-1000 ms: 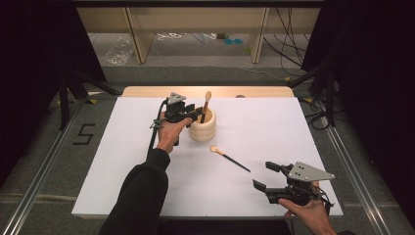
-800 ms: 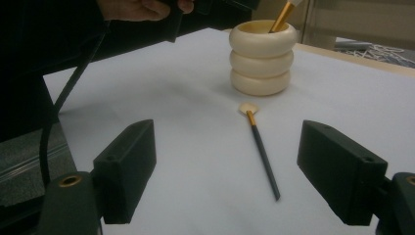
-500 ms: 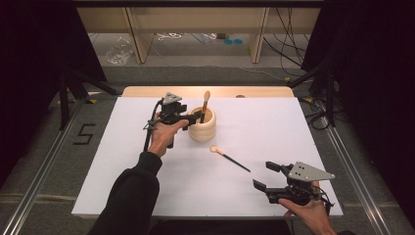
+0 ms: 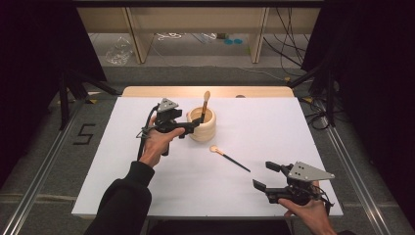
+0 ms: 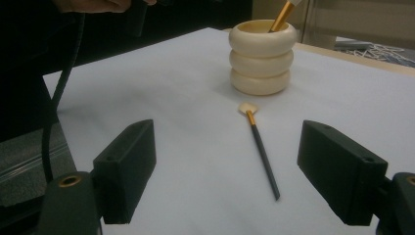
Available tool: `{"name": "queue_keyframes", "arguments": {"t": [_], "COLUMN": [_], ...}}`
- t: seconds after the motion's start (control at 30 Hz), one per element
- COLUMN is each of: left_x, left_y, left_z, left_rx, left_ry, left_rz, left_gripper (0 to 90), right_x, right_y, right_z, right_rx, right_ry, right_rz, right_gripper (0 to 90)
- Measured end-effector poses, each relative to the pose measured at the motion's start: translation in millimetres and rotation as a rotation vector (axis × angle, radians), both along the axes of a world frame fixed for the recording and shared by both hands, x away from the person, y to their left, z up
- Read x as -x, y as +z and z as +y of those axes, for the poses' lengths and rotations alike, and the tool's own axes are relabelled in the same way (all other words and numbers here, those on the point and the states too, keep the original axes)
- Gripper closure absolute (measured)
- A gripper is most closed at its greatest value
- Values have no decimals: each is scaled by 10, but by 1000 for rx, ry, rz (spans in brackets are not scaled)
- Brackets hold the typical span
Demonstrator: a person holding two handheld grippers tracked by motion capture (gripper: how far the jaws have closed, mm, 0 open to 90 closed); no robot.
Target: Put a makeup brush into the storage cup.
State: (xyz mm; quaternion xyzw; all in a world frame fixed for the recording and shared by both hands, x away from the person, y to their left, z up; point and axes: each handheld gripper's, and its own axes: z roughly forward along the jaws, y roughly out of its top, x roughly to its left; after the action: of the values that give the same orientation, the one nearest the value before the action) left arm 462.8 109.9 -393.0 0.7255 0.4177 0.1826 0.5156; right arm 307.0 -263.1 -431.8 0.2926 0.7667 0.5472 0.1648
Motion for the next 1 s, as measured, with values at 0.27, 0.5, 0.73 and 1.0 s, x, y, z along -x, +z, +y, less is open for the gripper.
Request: {"name": "queue_keyframes", "arguments": {"t": [0.27,0.5,0.73,1.0], "left_x": [188,319,454,684], "left_y": [-17,-60,-102,-198], "left_z": [4,46,123,227], "left_rx": [4,-4,-1,16], "left_ry": [-23,-23,-14,-4], "left_rz": [-15,-29,-40,-35], "left_gripper": [188,187,187,184], "right_x": [-8,-8,-13,-24], "right_y": [-12,-11,-6,-22], "right_z": [-2,-10,-28,-22], "right_rx": [-7,-6,9,-10], "right_ry": [-5,-7,-6,-8], "right_rz": [2,6,17,3], "right_gripper": [230,230,230,229]}}
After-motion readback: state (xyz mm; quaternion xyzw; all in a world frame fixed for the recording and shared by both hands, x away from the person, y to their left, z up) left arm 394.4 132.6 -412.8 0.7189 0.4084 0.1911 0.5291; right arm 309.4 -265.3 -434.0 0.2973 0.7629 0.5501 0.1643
